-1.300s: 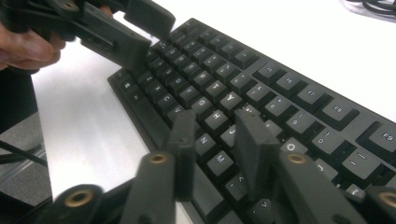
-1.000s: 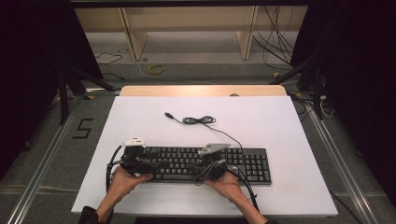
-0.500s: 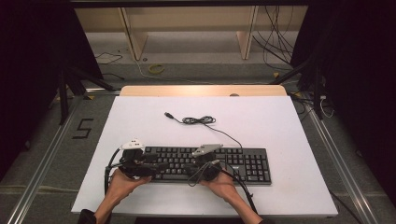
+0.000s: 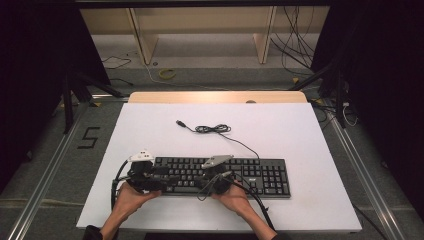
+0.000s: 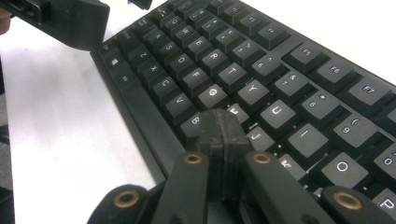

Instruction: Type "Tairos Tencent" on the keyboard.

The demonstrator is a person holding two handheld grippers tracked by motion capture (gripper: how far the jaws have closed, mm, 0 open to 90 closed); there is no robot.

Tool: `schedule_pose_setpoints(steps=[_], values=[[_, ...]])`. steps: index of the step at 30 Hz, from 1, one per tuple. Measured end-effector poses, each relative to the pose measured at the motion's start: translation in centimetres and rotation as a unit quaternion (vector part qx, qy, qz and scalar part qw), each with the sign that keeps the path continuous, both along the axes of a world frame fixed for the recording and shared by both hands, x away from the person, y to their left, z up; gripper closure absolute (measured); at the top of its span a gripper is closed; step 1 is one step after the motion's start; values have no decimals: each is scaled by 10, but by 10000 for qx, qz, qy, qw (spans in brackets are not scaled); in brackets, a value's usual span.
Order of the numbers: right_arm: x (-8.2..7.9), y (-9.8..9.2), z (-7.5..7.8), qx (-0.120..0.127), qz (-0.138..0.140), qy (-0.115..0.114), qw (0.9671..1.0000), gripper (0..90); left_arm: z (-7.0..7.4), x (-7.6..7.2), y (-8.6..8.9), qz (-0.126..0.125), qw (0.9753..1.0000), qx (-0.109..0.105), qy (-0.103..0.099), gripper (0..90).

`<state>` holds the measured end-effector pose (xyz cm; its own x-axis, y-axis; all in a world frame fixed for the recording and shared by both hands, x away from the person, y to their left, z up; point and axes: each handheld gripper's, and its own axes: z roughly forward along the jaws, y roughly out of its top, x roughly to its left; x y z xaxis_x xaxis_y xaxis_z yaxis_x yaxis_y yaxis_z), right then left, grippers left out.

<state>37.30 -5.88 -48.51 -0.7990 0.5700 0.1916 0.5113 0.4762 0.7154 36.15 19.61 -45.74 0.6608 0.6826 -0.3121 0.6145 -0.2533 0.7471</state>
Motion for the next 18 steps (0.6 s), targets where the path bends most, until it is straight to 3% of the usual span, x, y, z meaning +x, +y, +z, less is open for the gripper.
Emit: schedule_pose_setpoints(steps=[6, 18], values=[[-1, -3, 3, 71, -45, 64, 9999, 898, -2, 1, -1, -1, 10000, 0, 10, 332], [-2, -18, 15, 413, -144, 36, 9990, 762, -3, 1, -3, -72, 9999, 71, 20, 359]])
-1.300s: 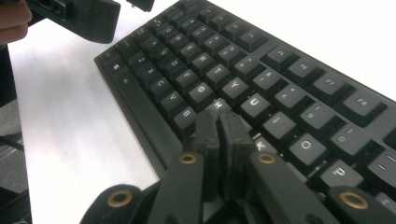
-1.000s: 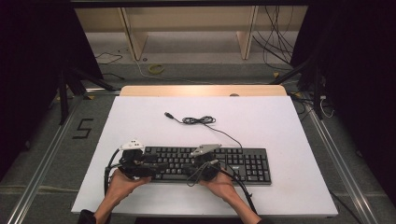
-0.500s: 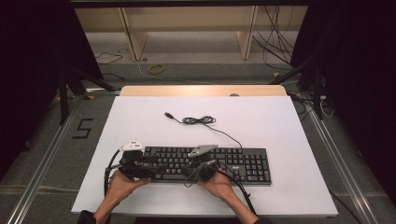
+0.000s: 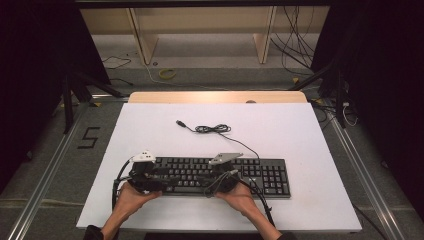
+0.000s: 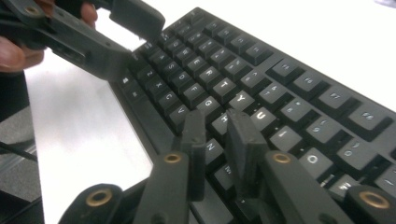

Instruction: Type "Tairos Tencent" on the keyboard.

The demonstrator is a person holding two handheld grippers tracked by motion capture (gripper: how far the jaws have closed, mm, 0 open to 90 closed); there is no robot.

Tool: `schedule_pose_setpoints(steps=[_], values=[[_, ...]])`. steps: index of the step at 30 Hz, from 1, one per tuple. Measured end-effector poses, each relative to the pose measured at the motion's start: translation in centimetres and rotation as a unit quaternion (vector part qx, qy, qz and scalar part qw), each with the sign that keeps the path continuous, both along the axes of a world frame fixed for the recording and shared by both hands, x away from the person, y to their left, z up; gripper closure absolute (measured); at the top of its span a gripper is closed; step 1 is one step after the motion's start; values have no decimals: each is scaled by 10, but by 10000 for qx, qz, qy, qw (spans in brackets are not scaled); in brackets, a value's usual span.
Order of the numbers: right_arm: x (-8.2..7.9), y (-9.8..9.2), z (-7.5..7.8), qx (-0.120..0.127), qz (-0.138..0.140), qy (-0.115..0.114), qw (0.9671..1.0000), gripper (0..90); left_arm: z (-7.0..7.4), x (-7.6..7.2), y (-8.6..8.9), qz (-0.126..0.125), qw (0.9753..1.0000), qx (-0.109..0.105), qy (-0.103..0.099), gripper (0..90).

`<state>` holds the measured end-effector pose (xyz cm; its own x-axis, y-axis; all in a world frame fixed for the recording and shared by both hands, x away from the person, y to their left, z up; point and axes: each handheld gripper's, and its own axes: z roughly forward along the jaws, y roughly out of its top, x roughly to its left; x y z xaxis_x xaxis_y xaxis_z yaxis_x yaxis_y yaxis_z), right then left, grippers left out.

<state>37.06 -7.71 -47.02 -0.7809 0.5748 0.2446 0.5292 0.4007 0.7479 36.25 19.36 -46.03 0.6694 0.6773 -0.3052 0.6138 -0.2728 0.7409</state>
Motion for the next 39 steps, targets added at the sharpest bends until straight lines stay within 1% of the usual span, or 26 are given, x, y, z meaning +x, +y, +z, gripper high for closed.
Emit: schedule_pose_setpoints(steps=[4, 7, 12, 16, 24, 25, 27, 35, 39], values=[[0, -5, 3, 123, -23, 3, 9999, 698, 0, 0, -1, -22, 10000, 26, 9, 380], [-2, -8, 5, 184, -18, -6, 9998, 673, -1, 0, -1, -47, 10000, 35, 18, 400], [-3, -10, 7, 248, 9, 4, 9997, 608, -1, 1, -2, -97, 9999, 56, 40, 435], [-4, -12, 8, 274, -21, 12, 9996, 565, -1, 1, -2, -120, 9999, 77, 49, 461], [-5, -18, 10, 359, -34, -34, 9993, 528, 0, 2, -4, -197, 9997, 107, 81, 533], [-5, -18, 11, 363, -45, -10, 9993, 526, 0, 3, -4, -235, 9996, 142, 83, 543], [-5, -19, 11, 367, -35, -32, 9993, 519, 0, 3, -5, -257, 9995, 157, 94, 565], [-8, -22, 13, 420, -63, -62, 9991, 461, 0, 4, -9, -413, 9987, 288, 61, 682], [-9, -25, 14, 435, -95, -82, 9990, 452, 0, 4, -11, -496, 9981, 373, 40, 753]])
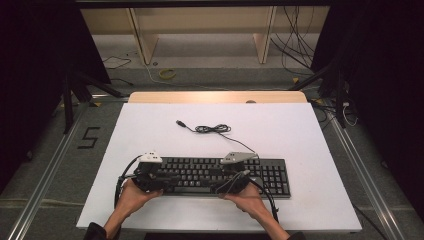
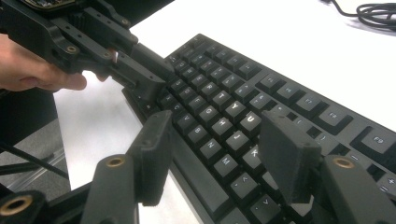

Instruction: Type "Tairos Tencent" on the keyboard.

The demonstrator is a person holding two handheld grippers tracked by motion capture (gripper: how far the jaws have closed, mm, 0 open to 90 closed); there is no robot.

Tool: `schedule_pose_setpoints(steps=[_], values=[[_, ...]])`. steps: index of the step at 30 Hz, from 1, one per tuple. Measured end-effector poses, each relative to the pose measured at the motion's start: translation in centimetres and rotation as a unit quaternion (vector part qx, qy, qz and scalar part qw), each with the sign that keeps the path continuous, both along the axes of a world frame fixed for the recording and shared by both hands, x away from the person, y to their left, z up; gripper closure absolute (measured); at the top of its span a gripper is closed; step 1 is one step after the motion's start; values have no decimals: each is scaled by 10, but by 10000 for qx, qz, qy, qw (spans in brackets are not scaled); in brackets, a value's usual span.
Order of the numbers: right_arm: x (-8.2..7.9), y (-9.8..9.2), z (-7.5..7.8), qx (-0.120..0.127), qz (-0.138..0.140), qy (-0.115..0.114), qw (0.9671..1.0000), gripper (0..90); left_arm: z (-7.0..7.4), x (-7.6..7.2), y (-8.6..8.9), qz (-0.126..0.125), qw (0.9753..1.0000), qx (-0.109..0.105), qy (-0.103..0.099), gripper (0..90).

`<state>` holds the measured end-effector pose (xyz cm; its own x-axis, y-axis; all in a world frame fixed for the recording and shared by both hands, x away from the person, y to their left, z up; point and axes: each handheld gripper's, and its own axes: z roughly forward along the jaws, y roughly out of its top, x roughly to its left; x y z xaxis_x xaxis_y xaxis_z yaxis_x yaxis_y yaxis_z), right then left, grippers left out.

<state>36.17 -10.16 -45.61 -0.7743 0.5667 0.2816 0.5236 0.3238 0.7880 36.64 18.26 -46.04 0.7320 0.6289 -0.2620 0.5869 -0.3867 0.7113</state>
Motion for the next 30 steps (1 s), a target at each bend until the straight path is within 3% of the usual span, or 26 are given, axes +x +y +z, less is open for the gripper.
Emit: schedule_pose_setpoints(steps=[11, 30], values=[[-4, -6, 1, 24, -11, -25, 10000, 446, -2, 3, -6, -176, 9996, 201, -11, 888], [-11, -11, 0, 4, -33, -28, 10000, 396, -4, 7, -10, -244, 9991, 338, 80, 890]])
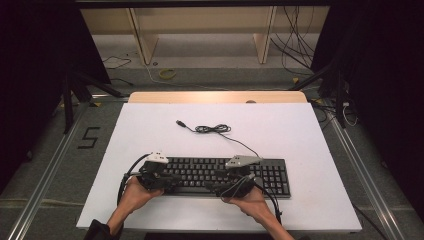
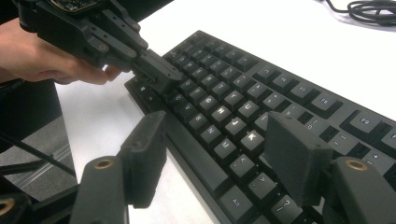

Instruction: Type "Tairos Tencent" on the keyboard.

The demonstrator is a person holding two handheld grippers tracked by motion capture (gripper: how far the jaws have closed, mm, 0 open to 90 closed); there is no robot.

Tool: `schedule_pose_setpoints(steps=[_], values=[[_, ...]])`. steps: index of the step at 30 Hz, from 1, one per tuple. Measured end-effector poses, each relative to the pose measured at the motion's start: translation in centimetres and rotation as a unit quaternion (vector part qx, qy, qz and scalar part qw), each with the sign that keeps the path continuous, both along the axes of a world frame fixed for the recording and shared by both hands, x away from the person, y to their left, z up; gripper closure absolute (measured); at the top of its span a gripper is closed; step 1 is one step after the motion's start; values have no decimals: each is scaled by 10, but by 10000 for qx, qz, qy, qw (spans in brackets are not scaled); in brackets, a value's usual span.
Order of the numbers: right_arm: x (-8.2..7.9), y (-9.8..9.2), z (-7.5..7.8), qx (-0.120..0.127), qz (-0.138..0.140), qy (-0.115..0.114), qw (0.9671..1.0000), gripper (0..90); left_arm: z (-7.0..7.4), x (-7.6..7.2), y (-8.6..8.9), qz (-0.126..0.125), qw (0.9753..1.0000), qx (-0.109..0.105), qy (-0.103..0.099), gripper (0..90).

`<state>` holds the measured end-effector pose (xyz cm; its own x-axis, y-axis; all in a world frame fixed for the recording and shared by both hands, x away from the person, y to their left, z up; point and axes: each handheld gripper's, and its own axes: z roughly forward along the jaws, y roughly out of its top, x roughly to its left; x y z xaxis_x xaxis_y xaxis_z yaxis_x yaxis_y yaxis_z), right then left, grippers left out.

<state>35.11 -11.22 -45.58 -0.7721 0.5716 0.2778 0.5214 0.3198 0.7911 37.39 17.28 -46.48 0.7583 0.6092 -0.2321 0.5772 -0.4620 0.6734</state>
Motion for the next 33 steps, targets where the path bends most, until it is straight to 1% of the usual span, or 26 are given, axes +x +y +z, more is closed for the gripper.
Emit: schedule_pose_setpoints(steps=[7, 12, 15, 19, 20, 24, 26, 29, 31, 33], values=[[-1, -1, 0, 5, 8, -9, 10000, 394, -4, 1, -3, -53, 9999, 104, 63, 891], [-1, -1, -1, 7, 3, 15, 10000, 393, -5, 2, -5, -67, 9998, 162, 69, 891], [-2, -1, -1, 12, 4, 8, 10000, 393, -7, 3, -6, -62, 9997, 187, 112, 891], [-2, -2, -1, 13, 4, 4, 10000, 392, -8, 3, -6, -29, 9997, 161, 153, 891], [-2, -2, -1, 19, 3, 1, 10000, 392, -9, 4, -6, -26, 9995, 260, 148, 891], [-2, -3, -1, 20, -5, 10, 10000, 392, -11, 5, -3, -8, 9997, 112, 217, 893], [-2, -4, 0, 25, -19, 9, 10000, 392, -11, 5, -3, -1, 9997, 118, 209, 893], [-2, -5, 0, 23, -22, -2, 10000, 391, -10, 4, -5, -25, 9997, 205, 147, 892], [-3, -5, 0, 31, -31, 9, 10000, 392, -9, 3, -5, -4, 9998, 166, 124, 890], [-2, -5, 0, 26, -33, 9, 10000, 392, -8, 3, -5, -36, 9998, 151, 109, 885]])
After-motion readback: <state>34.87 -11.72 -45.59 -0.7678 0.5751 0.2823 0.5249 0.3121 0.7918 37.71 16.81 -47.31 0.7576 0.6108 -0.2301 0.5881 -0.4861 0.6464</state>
